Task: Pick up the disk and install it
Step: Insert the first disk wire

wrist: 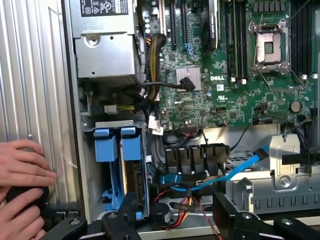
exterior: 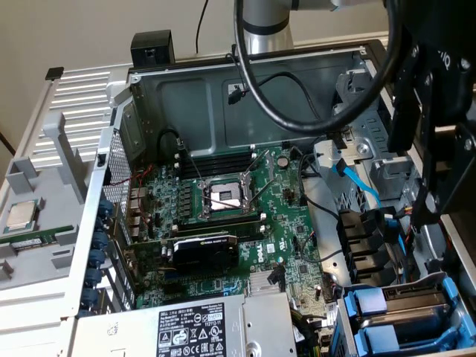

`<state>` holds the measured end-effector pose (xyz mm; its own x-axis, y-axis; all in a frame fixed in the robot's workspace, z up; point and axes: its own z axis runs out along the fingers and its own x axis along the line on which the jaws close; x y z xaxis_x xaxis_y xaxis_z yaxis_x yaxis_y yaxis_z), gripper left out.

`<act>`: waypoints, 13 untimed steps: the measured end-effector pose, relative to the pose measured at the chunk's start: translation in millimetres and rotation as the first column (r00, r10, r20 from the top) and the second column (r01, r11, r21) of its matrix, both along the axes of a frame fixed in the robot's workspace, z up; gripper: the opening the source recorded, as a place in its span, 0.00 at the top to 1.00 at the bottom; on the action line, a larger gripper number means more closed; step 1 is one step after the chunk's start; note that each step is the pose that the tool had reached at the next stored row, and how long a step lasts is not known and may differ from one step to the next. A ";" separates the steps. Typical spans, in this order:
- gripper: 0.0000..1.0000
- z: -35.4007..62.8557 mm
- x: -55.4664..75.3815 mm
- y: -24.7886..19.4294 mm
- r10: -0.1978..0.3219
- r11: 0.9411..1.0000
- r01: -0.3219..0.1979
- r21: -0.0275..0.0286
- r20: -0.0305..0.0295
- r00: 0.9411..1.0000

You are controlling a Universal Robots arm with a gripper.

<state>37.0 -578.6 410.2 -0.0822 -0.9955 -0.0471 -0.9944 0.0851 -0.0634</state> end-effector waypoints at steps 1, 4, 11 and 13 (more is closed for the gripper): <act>0.29 -0.8 1.2 2.1 0.000 1.000 0.000 0.000 0.000 1.000; 0.29 -1.3 5.5 8.9 0.000 1.000 0.000 -0.007 0.000 1.000; 0.29 -2.2 15.7 14.3 -0.015 1.000 0.015 -0.024 0.004 1.000; 0.29 -3.3 16.5 14.5 -0.029 0.999 0.029 -0.024 0.005 1.000</act>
<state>53.6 -564.1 406.8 -0.1106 -0.9936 -0.0240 -0.9912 0.1120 -0.0702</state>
